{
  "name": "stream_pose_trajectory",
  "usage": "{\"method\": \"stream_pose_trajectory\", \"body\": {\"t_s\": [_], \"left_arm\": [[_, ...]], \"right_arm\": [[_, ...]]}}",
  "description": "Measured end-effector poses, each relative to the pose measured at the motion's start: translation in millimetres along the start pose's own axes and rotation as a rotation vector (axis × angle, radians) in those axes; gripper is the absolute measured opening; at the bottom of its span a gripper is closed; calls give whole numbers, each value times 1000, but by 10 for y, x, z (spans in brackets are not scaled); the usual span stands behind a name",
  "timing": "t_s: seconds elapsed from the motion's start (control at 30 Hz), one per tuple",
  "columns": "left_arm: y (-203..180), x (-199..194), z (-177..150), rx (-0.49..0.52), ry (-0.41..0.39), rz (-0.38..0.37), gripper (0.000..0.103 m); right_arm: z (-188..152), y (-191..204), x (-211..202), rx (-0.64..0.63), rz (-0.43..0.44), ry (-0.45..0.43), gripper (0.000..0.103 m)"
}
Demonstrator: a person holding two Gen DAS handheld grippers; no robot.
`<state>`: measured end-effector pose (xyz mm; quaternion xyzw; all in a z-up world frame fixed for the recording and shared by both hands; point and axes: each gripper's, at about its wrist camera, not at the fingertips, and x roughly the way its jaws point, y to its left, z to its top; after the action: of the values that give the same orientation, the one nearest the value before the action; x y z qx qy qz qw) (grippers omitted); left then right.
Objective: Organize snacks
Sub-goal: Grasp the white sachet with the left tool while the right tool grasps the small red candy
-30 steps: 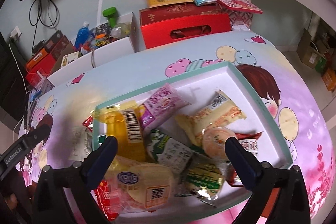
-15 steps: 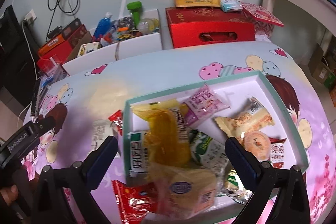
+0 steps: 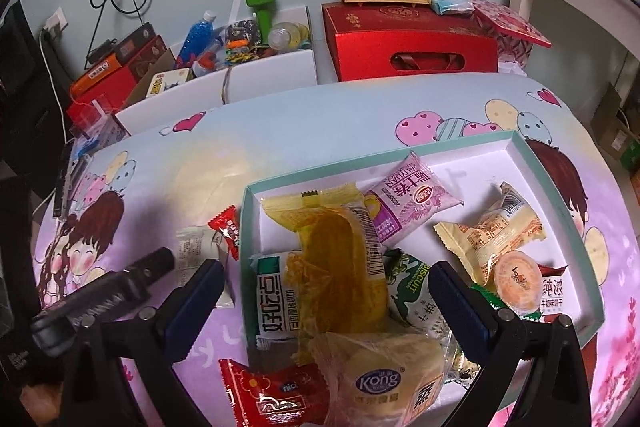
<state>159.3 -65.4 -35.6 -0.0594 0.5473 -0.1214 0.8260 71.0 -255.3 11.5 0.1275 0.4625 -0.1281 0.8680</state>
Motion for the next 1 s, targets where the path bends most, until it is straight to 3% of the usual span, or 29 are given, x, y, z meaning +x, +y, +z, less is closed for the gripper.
{"method": "stream_pose_trajectory", "body": {"t_s": [0.23, 0.47, 0.63, 1.0], "left_arm": [[-207, 276, -35, 71, 56, 5, 100], [-270, 319, -42, 113, 36, 45, 100], [-138, 291, -14, 96, 14, 107, 100], [263, 157, 44, 28, -8, 153, 100]], "right_arm": [[5, -72, 40, 19, -14, 7, 103], [5, -77, 75, 18, -23, 14, 103], [1, -35, 81, 7, -27, 14, 103], [0, 80, 81, -30, -25, 10, 103]]}}
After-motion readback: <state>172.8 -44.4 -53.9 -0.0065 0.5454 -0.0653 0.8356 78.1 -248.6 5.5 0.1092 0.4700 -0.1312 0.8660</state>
